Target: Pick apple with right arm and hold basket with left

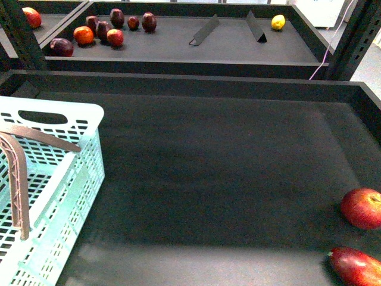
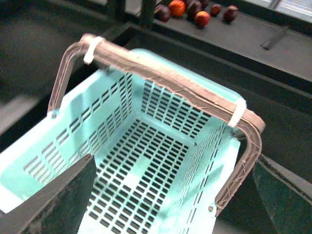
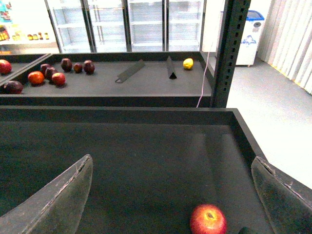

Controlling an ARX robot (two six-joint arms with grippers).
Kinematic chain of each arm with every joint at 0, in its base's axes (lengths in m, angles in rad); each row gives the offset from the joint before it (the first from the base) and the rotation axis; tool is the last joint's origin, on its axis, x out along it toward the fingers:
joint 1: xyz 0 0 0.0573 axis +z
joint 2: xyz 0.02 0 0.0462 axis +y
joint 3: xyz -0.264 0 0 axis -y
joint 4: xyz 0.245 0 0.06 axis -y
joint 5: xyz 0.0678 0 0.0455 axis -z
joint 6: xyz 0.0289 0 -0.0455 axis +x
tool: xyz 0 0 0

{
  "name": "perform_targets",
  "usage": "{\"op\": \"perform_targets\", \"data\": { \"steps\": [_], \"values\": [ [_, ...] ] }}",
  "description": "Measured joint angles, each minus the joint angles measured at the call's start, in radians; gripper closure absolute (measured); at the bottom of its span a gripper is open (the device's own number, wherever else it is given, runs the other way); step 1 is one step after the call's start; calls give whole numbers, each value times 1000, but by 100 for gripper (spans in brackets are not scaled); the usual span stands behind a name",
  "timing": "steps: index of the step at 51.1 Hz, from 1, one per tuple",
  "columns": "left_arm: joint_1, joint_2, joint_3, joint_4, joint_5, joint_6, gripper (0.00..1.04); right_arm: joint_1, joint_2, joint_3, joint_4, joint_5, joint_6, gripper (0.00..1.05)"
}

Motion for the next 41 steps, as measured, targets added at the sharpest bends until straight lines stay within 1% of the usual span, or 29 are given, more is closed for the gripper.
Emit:
{"op": "perform_targets", "data": {
  "steps": [3, 4, 8, 11, 14, 17, 24, 29, 41],
  "values": [
    [19, 88, 18, 52, 15, -117, 7, 0, 0, 0, 0, 1, 0, 9],
    [30, 120, 25, 80, 37, -143, 7, 0, 0, 0, 0, 0, 0, 9],
    [66, 220, 45, 171, 77, -221, 7, 0, 0, 0, 0, 0, 0, 9],
    [114, 350, 69, 281, 134, -305, 7, 0, 0, 0, 0, 0, 0, 9],
    [146, 473, 99, 372, 169, -360, 7, 0, 0, 0, 0, 1, 0, 9],
    [183, 661, 153, 484, 236, -447, 7, 0, 0, 0, 0, 0, 0, 9],
    [211, 893, 225, 604, 324, -579, 7, 0, 0, 0, 0, 0, 0, 9],
    [216, 1062, 286, 679, 352, -644, 7, 0, 0, 0, 0, 0, 0, 9],
    [242, 1321, 403, 735, 355, -718, 7, 0, 0, 0, 0, 0, 0, 9]
  ]
}}
